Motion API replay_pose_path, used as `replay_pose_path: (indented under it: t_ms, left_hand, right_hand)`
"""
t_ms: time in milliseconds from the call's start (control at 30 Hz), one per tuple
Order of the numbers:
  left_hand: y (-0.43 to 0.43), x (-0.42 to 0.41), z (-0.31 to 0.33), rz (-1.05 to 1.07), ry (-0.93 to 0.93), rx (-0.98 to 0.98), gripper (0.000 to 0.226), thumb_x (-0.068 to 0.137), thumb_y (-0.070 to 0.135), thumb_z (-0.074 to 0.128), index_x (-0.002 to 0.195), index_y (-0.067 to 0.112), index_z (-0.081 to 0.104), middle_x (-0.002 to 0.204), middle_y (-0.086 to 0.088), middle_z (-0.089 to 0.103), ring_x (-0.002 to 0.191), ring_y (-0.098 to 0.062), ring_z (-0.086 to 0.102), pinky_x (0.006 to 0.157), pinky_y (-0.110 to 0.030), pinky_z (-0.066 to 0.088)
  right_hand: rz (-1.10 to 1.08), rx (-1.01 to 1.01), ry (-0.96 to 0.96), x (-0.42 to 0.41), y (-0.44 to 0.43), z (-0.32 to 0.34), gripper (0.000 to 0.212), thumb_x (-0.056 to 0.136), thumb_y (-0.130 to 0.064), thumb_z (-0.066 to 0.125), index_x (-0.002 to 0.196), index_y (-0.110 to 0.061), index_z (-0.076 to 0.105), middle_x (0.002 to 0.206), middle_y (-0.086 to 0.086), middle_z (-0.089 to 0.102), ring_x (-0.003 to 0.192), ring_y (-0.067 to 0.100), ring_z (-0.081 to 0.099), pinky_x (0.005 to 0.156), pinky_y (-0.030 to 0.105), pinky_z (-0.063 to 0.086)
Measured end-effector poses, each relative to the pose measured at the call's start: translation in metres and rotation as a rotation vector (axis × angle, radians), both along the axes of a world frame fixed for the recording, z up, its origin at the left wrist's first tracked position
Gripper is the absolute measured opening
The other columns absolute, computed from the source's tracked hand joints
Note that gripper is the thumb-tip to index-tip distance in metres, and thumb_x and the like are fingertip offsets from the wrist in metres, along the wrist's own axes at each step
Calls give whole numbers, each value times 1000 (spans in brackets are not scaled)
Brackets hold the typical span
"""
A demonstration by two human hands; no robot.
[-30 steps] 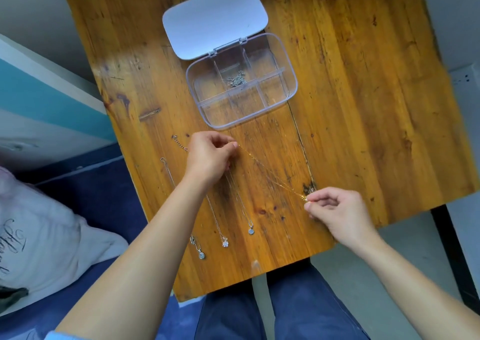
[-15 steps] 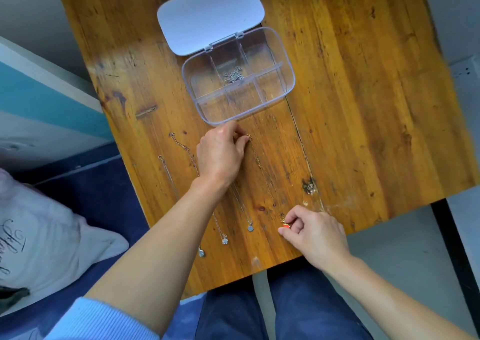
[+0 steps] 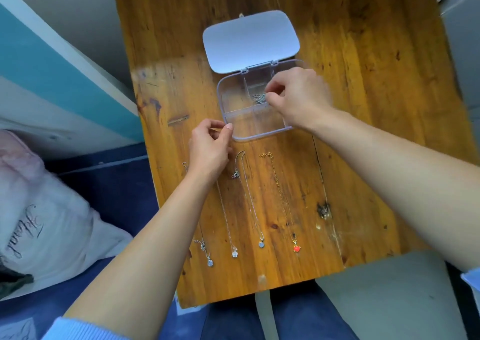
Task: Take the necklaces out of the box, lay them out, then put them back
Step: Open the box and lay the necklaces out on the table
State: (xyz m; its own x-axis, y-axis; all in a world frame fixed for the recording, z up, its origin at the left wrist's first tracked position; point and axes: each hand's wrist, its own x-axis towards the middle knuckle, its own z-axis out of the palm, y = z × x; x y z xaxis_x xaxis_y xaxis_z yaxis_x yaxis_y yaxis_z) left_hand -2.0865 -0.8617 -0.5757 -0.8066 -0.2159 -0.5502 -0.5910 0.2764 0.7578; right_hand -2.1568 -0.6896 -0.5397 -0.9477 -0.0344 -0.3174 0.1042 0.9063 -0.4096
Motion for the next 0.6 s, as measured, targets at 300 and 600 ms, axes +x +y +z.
replay_pose_path:
  t_ms: [300, 600]
  left_hand:
    - [16, -11, 11, -37, -9, 98, 20, 90, 32, 65, 93, 12, 63, 67, -2, 63, 55, -15, 59, 51, -26, 50]
    - [1, -20, 23, 2, -16, 138, 22, 90, 32, 66, 95, 11, 63, 73, -5, 65, 59, -15, 59, 47, -19, 45]
  right_hand:
    - [59, 327, -101, -48, -2, -12, 35, 74, -31, 80, 104, -16, 69, 100, 10, 69, 92, 34, 62, 68, 34, 44]
    - [101, 288, -131, -63, -20, 3, 19, 77, -25, 71, 82, -13, 58, 80, 8, 60, 73, 31, 56, 59, 33, 40]
